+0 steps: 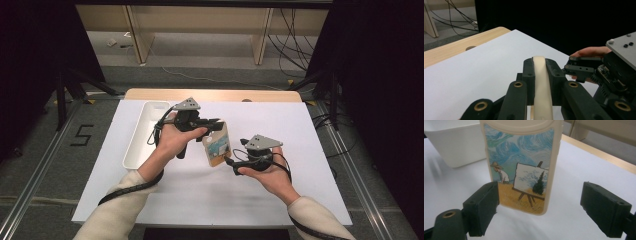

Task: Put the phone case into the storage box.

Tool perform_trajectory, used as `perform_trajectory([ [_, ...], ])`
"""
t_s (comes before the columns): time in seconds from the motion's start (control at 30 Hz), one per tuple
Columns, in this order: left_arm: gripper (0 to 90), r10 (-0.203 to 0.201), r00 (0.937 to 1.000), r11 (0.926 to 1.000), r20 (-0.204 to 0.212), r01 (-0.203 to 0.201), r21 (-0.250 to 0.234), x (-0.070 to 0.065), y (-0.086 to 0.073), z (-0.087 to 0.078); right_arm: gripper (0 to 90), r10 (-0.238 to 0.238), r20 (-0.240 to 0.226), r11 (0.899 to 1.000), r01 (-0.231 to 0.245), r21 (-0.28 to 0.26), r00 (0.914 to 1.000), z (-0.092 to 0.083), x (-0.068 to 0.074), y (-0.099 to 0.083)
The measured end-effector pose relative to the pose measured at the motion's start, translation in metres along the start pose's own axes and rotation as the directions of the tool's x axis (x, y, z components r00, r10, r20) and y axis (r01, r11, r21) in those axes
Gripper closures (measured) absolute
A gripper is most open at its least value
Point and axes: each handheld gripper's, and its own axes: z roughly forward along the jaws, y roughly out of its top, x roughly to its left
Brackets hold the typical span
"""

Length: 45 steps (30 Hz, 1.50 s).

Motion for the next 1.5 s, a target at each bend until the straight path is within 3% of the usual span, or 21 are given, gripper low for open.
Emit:
perform_trajectory([
  [0.27, 78.9, 0.047, 0.9972, 0.9988, 0.058, -0.048, 0.012, -0.004, -0.001, 0.002, 15.9, -0.009, -0.039, 1.000, 0.009, 0.018, 0.9992, 0.000, -0.002, -0.003],
  [0.73, 78.9, 0.075, 0.9890, 0.9970, 0.127, -0.077, 0.013, -0.007, 0.000, 0.003, 16.2, -0.013, -0.071, 0.999, 0.016, 0.032, 0.9974, 0.002, -0.002, -0.006],
  [1.5, 79.0, 0.097, 0.9809, 0.9946, 0.169, -0.102, 0.020, -0.013, -0.002, 0.008, 24.6, -0.019, -0.099, 0.998, 0.024, 0.053, 0.9949, 0.005, -0.002, -0.009],
])
